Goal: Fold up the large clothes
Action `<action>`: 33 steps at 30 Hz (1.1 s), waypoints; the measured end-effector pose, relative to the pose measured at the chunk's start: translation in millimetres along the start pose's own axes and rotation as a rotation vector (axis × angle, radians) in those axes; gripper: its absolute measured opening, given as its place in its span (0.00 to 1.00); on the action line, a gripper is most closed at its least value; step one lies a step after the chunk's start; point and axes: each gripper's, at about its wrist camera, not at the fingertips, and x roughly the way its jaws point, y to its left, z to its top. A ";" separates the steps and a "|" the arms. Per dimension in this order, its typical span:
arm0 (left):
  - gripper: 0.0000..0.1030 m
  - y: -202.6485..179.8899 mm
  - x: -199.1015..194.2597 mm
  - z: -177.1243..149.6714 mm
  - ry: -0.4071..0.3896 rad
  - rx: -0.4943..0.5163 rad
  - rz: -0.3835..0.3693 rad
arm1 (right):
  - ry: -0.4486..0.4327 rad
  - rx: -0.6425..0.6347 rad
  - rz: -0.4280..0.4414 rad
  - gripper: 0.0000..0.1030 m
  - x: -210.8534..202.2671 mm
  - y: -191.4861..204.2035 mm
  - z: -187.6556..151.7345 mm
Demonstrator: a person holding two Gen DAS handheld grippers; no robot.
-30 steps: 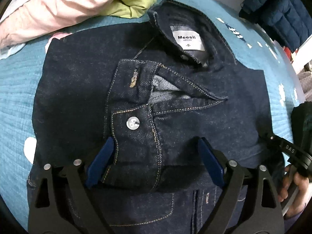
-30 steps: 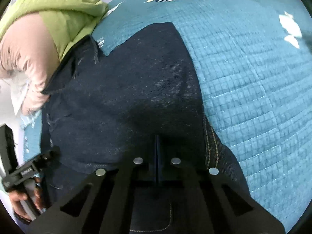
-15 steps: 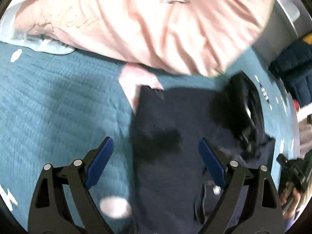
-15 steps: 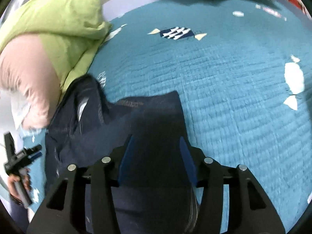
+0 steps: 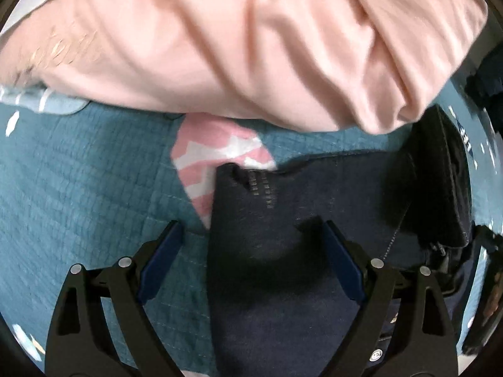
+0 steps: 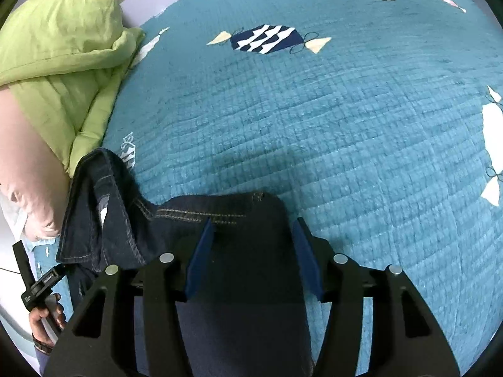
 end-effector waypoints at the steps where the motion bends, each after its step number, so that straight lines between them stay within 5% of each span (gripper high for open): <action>1: 0.85 -4.7 1.3 2.0 0.010 0.022 0.011 | -0.001 -0.008 -0.007 0.49 0.2 1.9 1.1; 7: 0.61 -18.5 -0.5 12.9 0.035 0.084 0.032 | 0.123 0.041 -0.021 0.51 25.1 0.9 8.8; 13: 0.29 -37.3 -13.4 16.3 0.008 0.151 0.077 | 0.103 -0.013 -0.073 0.11 18.9 -2.4 6.3; 15: 0.18 -36.8 -22.5 15.5 -0.015 0.145 0.045 | 0.066 -0.014 -0.060 0.07 9.3 -6.0 3.3; 24: 0.13 -65.6 -103.5 -10.9 -0.204 0.174 -0.014 | -0.162 -0.120 -0.014 0.06 -66.8 4.0 -34.4; 33: 0.12 -40.4 -185.5 -97.1 -0.309 0.185 -0.089 | -0.278 -0.178 0.052 0.06 -145.3 18.5 -107.3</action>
